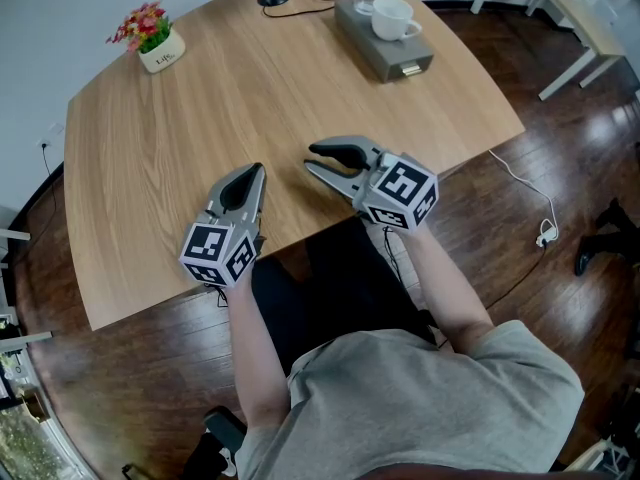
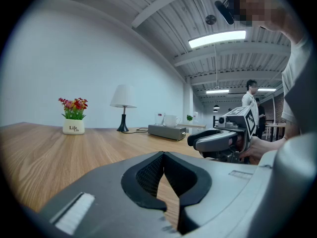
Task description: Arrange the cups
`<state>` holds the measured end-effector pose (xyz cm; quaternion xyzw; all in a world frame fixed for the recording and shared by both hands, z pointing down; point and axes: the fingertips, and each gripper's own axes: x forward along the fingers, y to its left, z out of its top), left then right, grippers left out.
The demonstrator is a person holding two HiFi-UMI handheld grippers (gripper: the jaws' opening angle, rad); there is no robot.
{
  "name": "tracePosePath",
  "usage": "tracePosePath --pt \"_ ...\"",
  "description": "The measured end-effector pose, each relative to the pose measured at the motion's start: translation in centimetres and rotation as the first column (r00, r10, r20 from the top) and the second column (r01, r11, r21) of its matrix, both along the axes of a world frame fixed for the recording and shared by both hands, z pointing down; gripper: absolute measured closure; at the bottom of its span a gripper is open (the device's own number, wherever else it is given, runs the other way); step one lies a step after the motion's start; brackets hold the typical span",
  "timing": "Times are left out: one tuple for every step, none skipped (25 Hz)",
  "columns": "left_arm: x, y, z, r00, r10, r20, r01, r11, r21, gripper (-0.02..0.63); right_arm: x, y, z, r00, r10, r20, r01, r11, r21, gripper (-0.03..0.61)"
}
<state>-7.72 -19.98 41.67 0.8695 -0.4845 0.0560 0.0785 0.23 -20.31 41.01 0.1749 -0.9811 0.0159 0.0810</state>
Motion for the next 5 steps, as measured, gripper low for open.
tracePosePath --pt "-0.01 0.01 0.00 1.000 0.000 0.000 0.000 1.000 0.000 0.604 -0.01 0.01 0.01 1.000 0.000 0.000 0.000 1.000 -0.002 0.489" --pt "-0.02 0.03 0.00 1.000 0.000 -0.001 0.000 1.000 0.000 0.604 -0.01 0.02 0.03 1.000 0.001 -0.001 -0.001 1.000 -0.003 0.489" --pt "-0.03 0.04 0.00 1.000 0.000 -0.001 0.000 1.000 -0.001 0.604 -0.03 0.03 0.04 1.000 0.001 -0.002 -0.001 1.000 -0.004 0.489" --pt "-0.05 0.06 -0.01 1.000 0.000 -0.001 0.000 1.000 0.000 0.604 -0.05 0.05 0.03 1.000 0.000 -0.003 0.000 1.000 -0.004 0.489" --pt "-0.06 0.07 -0.02 1.000 0.000 -0.001 0.000 1.000 0.000 0.604 -0.07 0.07 0.02 1.000 -0.001 -0.004 0.001 1.000 -0.005 0.489"
